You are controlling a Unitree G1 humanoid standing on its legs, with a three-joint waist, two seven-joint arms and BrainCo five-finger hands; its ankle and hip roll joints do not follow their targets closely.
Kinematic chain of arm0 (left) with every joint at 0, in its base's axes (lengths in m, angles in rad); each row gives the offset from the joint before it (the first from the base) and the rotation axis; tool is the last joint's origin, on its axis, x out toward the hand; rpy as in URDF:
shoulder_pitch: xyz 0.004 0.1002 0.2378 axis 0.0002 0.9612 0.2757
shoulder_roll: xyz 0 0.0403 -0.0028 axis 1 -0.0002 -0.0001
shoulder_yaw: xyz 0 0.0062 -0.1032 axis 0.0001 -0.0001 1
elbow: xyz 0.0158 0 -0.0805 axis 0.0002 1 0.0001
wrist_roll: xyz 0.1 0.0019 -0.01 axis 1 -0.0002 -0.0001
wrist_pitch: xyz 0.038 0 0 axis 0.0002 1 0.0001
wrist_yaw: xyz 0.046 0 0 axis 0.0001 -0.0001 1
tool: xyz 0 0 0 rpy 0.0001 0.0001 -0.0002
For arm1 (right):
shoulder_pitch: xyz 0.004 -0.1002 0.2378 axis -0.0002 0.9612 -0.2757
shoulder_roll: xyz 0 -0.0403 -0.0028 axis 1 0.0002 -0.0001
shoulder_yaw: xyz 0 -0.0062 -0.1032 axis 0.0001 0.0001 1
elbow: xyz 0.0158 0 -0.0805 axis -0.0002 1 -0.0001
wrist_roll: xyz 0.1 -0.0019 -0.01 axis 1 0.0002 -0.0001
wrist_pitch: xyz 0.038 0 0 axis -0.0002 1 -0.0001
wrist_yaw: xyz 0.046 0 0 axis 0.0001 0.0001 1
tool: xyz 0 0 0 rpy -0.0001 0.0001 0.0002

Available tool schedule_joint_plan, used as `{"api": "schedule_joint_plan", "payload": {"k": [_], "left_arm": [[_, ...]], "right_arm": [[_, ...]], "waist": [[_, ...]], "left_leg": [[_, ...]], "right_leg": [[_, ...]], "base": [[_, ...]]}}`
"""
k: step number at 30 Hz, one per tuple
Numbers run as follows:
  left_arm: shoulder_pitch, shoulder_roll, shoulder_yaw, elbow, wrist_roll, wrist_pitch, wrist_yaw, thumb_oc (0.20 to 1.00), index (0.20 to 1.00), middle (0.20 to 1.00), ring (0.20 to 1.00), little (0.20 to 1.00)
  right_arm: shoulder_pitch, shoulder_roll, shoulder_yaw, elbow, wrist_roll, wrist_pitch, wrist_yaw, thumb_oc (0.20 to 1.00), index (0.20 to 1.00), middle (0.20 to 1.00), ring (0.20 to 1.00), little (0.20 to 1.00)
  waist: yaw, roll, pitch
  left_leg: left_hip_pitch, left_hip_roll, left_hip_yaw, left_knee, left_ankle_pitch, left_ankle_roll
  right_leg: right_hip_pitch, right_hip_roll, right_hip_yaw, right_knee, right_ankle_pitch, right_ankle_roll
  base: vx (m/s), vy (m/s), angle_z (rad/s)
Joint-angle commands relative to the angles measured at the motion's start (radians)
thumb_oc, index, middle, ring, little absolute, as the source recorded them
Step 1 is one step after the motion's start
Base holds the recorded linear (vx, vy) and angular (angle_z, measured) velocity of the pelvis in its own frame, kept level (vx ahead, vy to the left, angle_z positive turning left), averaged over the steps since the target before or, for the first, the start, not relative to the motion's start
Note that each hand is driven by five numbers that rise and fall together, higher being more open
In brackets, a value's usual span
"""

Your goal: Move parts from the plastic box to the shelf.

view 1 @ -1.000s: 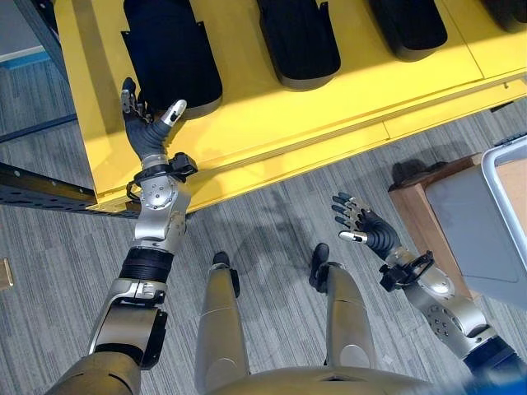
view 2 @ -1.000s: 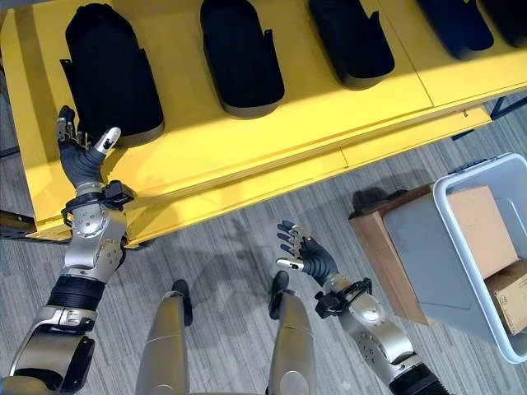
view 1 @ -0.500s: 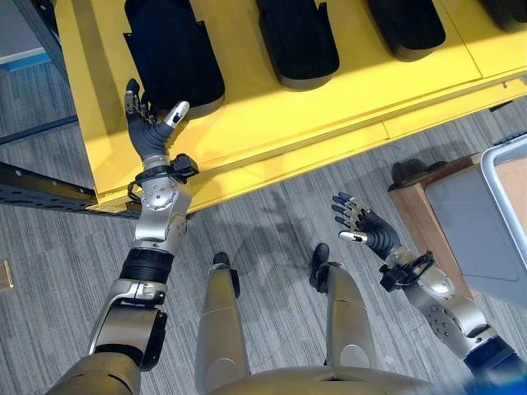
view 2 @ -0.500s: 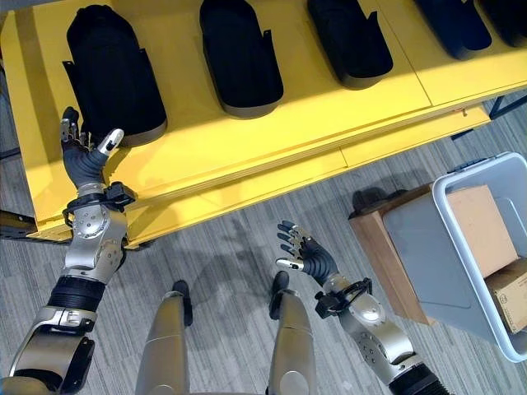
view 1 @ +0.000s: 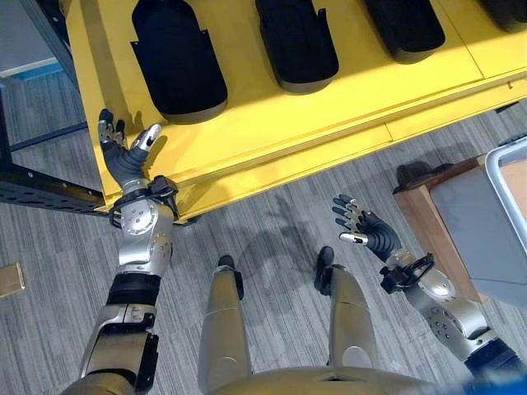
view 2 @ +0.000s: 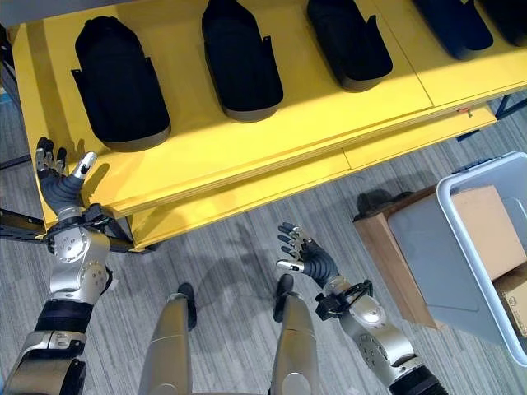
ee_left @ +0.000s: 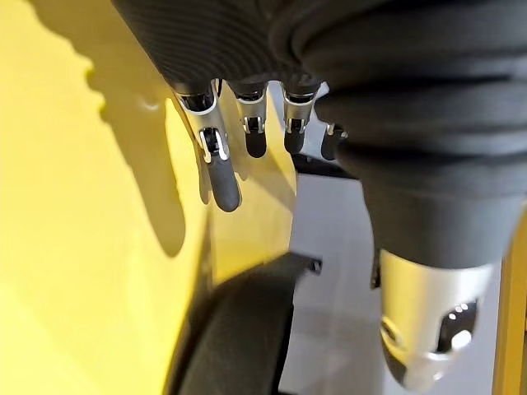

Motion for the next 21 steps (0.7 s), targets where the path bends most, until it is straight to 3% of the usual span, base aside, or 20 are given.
{"api": "schedule_joint_plan", "payload": {"k": [1, 9, 11, 21], "left_arm": [[0.079, 0.001, 0.016, -0.040, 0.011, -0.007, -0.013, 1.000, 1.000, 1.000, 1.000, 1.000], [0.191, -0.005, 0.018, -0.176, 0.031, 0.000, -0.070, 1.000, 1.000, 1.000, 1.000, 1.000], [0.229, -0.026, 0.016, -0.215, -0.023, -0.008, -0.092, 1.000, 1.000, 1.000, 1.000, 1.000], [0.270, -0.023, -0.039, -0.249, -0.075, 0.007, -0.164, 1.000, 1.000, 1.000, 1.000, 1.000]], "right_arm": [[0.015, -0.044, -0.057, -0.122, 0.027, -0.069, -0.007, 1.000, 1.000, 1.000, 1.000, 1.000], [0.008, -0.048, -0.145, -0.252, 0.014, -0.120, -0.017, 1.000, 1.000, 1.000, 1.000, 1.000], [0.008, -0.044, -0.188, -0.347, -0.004, -0.152, -0.030, 1.000, 1.000, 1.000, 1.000, 1.000], [-0.038, -0.071, -0.205, -0.510, -0.007, -0.186, -0.016, 1.000, 1.000, 1.000, 1.000, 1.000]], "waist": [[0.016, 0.005, -0.013], [0.023, 0.015, 0.005], [0.020, 0.021, 0.012], [0.014, 0.034, 0.011]], "left_leg": [[-0.006, -0.042, -0.023, -0.045, 0.048, 0.043], [0.013, -0.046, -0.020, -0.052, 0.051, 0.048], [0.025, -0.047, -0.017, -0.057, 0.054, 0.049], [0.074, -0.045, -0.010, -0.075, 0.057, 0.044]], "right_leg": [[0.034, 0.003, -0.010, 0.064, -0.038, -0.010], [0.049, 0.003, -0.008, 0.062, -0.036, -0.010], [0.062, 0.003, -0.004, 0.057, -0.035, -0.010], [0.106, 0.003, -0.002, 0.042, -0.033, -0.007]], "base": [[-0.01, -0.004, 0.04], [0.00, -0.002, 0.01], [0.00, 0.000, 0.00], [0.00, 0.000, -0.01]]}}
